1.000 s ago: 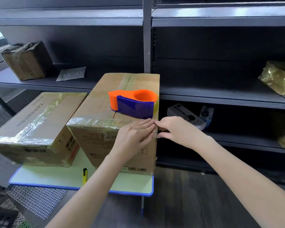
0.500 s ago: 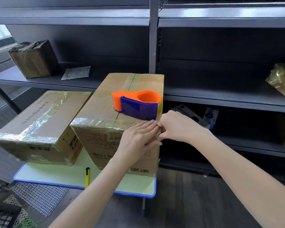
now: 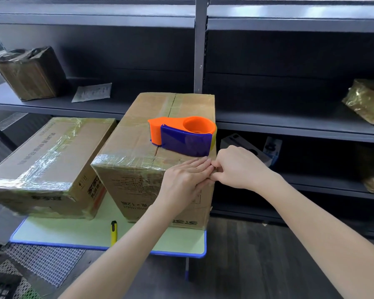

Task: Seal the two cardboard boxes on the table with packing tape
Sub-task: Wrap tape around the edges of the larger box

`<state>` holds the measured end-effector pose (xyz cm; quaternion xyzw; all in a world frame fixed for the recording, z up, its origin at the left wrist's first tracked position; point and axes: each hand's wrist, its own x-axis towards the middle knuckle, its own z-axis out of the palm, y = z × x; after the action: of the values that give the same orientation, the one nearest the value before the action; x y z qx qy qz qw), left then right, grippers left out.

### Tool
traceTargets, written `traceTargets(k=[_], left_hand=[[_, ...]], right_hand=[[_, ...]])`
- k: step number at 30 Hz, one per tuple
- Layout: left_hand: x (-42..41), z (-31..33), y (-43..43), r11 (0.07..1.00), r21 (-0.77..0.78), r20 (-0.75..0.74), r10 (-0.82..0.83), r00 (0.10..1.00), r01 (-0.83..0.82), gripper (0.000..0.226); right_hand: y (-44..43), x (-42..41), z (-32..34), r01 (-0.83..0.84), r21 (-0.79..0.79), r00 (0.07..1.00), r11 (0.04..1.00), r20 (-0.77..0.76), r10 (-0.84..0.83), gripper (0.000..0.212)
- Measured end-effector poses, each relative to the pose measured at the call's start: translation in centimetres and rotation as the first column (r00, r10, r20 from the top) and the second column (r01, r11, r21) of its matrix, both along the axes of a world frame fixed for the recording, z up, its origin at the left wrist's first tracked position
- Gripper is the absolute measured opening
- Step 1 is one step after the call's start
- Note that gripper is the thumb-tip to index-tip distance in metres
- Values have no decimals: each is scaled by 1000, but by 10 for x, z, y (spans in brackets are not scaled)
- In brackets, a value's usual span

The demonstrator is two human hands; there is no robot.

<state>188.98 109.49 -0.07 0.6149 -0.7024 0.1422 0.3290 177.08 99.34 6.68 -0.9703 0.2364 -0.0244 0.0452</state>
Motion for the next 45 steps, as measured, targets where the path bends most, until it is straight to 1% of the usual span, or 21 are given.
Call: traceTargets(k=[3, 6, 10, 11, 13, 15, 17, 19, 21, 23, 25, 28, 30, 32, 33, 36, 38, 40, 42, 43, 45], left_hand=[[10, 3, 5, 994, 87, 3, -72, 997, 71, 33], [24, 10, 15, 984, 132, -44, -111, 993, 116, 31], [53, 23, 37, 992, 51, -113, 123, 986, -118, 16], [63, 25, 44, 983, 35, -138, 181, 974, -178, 14], [85, 29, 56, 957, 41, -182, 289, 940, -287, 20], [108, 28, 62, 926, 114, -184, 376, 908, -360, 25], [131, 24, 63, 886, 233, -134, 438, 889, -401, 32], [147, 21, 63, 853, 324, -121, 467, 876, -410, 34], [151, 16, 61, 826, 389, -93, 476, 874, -408, 38], [149, 11, 58, 810, 399, -10, 472, 882, -429, 43], [144, 10, 57, 807, 385, 50, 465, 884, -447, 44], [139, 12, 60, 803, 378, 101, 460, 882, -462, 45], [130, 19, 69, 821, 342, 130, 441, 888, -458, 45], [114, 31, 80, 851, 283, 150, 416, 897, -442, 48], [106, 33, 86, 865, 268, 146, 398, 906, -423, 49], [83, 34, 97, 877, 341, 113, 320, 941, -339, 52], [76, 35, 101, 900, 325, 110, 270, 957, -291, 51], [78, 41, 101, 911, 316, 105, 243, 964, -264, 45], [93, 44, 96, 908, 308, 21, 293, 956, -285, 36], [104, 44, 91, 904, 299, -33, 329, 944, -305, 32], [128, 37, 77, 898, 311, -98, 357, 929, -312, 26]], right_hand=[[2, -2, 0, 28, 42, 999, 999, -20, -27, 31], [9, 0, 1, 30, 0, 998, 1000, -46, -30, 25], [24, 8, 3, 78, -183, 996, 980, -17, -82, 42], [28, 13, 2, 85, -206, 996, 975, 12, -85, 44], [36, 23, 0, 66, -209, 995, 976, 88, -49, 44], [45, 36, -5, -21, -192, 989, 981, 140, 49, 41], [55, 55, -13, -145, -166, 975, 975, 141, 169, 38], [64, 78, -22, -216, -119, 963, 969, 140, 231, 44], [71, 98, -30, -206, -98, 967, 974, 130, 217, 55], [72, 110, -38, -172, -144, 976, 974, 107, 188, 62], [72, 111, -44, -147, -198, 979, 969, 114, 171, 63], [74, 105, -42, -154, -219, 967, 964, 168, 192, 58], [71, 97, -41, -190, -195, 959, 962, 171, 225, 59], [63, 83, -39, -237, -149, 958, 960, 130, 256, 61], [58, 74, -39, -257, -135, 958, 957, 98, 271, 61], [46, 40, -37, -267, -75, 962, 961, 36, 270, 60], [42, 27, -33, -236, -35, 969, 971, 59, 238, 61], [48, 24, -31, -193, -39, 977, 980, 84, 196, 60], [65, 34, -31, -136, -62, 984, 989, 111, 142, 59], [77, 42, -31, -96, -64, 987, 993, 122, 103, 63], [102, 63, -32, -1, -57, 993, 998, 119, 8, 82]])
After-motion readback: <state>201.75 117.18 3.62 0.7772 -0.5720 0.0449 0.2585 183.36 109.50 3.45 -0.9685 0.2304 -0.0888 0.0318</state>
